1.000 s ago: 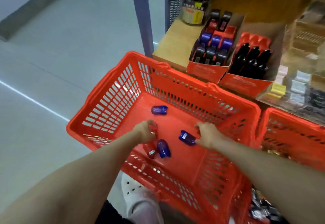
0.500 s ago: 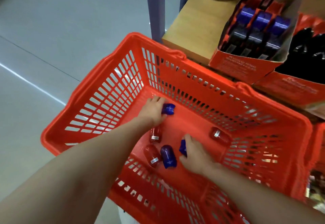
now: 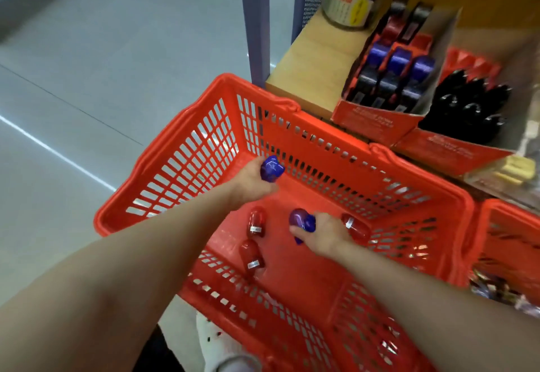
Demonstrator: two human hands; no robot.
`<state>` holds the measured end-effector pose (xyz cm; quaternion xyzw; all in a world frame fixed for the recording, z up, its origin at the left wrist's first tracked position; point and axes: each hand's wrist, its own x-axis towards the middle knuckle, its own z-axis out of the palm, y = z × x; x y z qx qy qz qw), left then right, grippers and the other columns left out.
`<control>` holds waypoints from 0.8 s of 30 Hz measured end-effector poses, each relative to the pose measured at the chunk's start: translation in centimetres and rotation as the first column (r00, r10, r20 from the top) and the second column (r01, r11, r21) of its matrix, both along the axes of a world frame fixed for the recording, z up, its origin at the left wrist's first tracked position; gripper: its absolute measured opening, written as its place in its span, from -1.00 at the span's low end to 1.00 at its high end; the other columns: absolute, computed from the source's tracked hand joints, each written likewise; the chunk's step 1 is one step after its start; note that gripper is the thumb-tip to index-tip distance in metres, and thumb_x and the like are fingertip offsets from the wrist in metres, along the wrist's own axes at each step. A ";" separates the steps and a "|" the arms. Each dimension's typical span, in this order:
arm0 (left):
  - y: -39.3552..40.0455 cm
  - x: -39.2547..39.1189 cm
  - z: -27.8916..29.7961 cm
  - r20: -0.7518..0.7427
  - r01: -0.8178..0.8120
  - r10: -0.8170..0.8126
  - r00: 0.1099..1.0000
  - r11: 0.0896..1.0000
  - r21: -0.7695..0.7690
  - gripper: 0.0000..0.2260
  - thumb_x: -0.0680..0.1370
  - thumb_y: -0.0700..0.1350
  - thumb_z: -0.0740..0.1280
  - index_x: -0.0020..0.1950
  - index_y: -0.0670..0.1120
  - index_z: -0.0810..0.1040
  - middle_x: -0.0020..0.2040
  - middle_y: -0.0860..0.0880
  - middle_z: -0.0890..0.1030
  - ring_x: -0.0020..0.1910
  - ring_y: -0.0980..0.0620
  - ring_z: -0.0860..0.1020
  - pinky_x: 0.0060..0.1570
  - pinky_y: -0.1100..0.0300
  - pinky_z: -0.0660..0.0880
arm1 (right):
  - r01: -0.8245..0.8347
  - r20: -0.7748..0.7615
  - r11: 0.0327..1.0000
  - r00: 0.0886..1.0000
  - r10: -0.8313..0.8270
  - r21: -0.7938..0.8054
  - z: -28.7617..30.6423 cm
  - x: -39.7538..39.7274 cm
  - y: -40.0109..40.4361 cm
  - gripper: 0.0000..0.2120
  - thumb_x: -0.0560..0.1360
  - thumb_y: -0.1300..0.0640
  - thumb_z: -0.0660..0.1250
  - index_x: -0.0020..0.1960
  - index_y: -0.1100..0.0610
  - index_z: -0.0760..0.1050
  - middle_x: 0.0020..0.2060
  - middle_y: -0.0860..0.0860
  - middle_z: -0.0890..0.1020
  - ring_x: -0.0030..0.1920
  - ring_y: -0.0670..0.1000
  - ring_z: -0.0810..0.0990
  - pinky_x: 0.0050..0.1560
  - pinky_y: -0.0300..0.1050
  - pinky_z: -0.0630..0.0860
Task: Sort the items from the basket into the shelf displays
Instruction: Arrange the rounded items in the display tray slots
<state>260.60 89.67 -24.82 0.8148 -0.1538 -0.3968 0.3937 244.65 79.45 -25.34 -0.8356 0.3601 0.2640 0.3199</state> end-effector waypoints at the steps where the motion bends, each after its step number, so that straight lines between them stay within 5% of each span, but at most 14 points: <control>1: -0.4 -0.3 2.1 -0.001 -0.001 0.001 1.000 0.999 -0.053 -0.74 0.48 -0.33 0.44 0.09 -0.16 0.46 -0.22 -0.04 0.48 -0.29 0.07 0.46 -0.29 0.29 0.46 | -0.012 -0.001 1.000 1.000 0.012 0.013 2.1 0.2 -1.4 -0.65 0.50 -0.19 0.38 0.00 0.10 0.51 0.04 0.18 0.65 0.08 0.19 0.61 -0.05 -0.07 0.45; 4: -2.0 -1.8 9.2 0.059 0.093 -0.084 0.995 0.983 -0.159 -0.81 0.50 -0.24 0.47 -0.02 -0.09 0.49 -0.21 0.01 0.52 -0.24 0.09 0.48 -0.19 0.23 0.48 | 0.066 0.035 0.961 0.996 -0.078 0.268 9.4 0.2 -4.8 -0.75 0.53 -0.04 0.40 -0.02 0.16 0.52 -0.18 0.19 0.63 -0.30 0.11 0.62 -0.40 -0.13 0.48; 6: -2.6 -3.2 13.9 0.116 0.183 -0.162 0.980 0.963 -0.199 -0.85 0.54 -0.19 0.44 0.00 -0.10 0.48 -0.18 0.01 0.50 -0.22 0.11 0.46 -0.12 0.23 0.44 | 0.104 0.078 0.901 0.985 -0.151 0.422 14.5 -0.7 -6.3 -0.84 0.54 0.08 0.41 -0.08 0.14 0.48 -0.28 0.18 0.61 -0.49 0.02 0.51 -0.58 -0.26 0.33; 9: -3.0 -6.0 20.1 0.151 0.315 -0.283 0.947 0.912 -0.264 -0.86 0.56 -0.21 0.40 0.06 -0.08 0.48 -0.10 0.00 0.57 -0.13 0.18 0.52 0.01 0.29 0.48 | 0.109 0.249 0.906 0.942 -0.226 0.408 21.4 -3.0 -7.4 -0.87 0.47 0.13 0.49 -0.06 0.11 0.55 -0.35 0.09 0.64 -0.55 -0.05 0.45 -0.57 -0.28 0.30; 14: -3.2 -11.3 25.7 0.227 0.446 -0.389 0.893 0.836 -0.319 -0.59 0.51 -0.32 0.44 0.32 -0.27 0.43 0.24 -0.21 0.59 0.18 -0.02 0.58 0.31 0.13 0.46 | 0.279 0.430 0.884 0.792 -0.433 0.376 28.5 -7.5 -7.2 -0.75 0.35 0.17 0.59 -0.04 0.14 0.59 -0.53 -0.03 0.56 -0.64 -0.14 0.40 -0.62 -0.36 0.26; 18: -3.5 -14.4 26.2 0.380 0.350 -0.198 0.904 0.853 -0.387 -0.61 0.41 -0.21 0.57 0.14 -0.23 0.51 0.04 -0.21 0.64 0.05 -0.13 0.62 0.18 -0.03 0.51 | 0.294 0.510 0.849 0.697 -0.505 0.439 30.8 -10.2 -6.6 -0.80 0.36 0.14 0.58 -0.06 0.13 0.65 -0.52 -0.03 0.56 -0.57 -0.12 0.43 -0.53 -0.32 0.34; 21: -3.8 -15.0 26.2 0.446 0.356 -0.159 0.881 0.843 -0.403 -0.66 0.42 -0.05 0.57 0.05 -0.13 0.51 -0.06 -0.08 0.64 -0.09 -0.02 0.59 -0.01 0.11 0.50 | 0.298 0.547 0.829 0.638 -0.542 0.474 31.4 -11.0 -6.5 -0.86 0.35 0.13 0.59 -0.14 0.07 0.67 -0.37 0.04 0.62 -0.40 -0.05 0.53 -0.30 -0.19 0.48; 24: -4.8 -14.6 26.2 0.429 0.353 -0.159 0.889 0.834 -0.423 -0.75 0.48 -0.01 0.51 0.00 -0.08 0.52 -0.19 0.16 0.62 -0.20 0.13 0.58 -0.15 0.28 0.47 | 0.279 0.520 0.769 0.601 -0.608 0.576 31.6 -11.1 -7.2 -0.84 0.41 0.04 0.54 -0.11 0.09 0.65 -0.38 0.02 0.62 -0.46 -0.11 0.52 -0.41 -0.27 0.45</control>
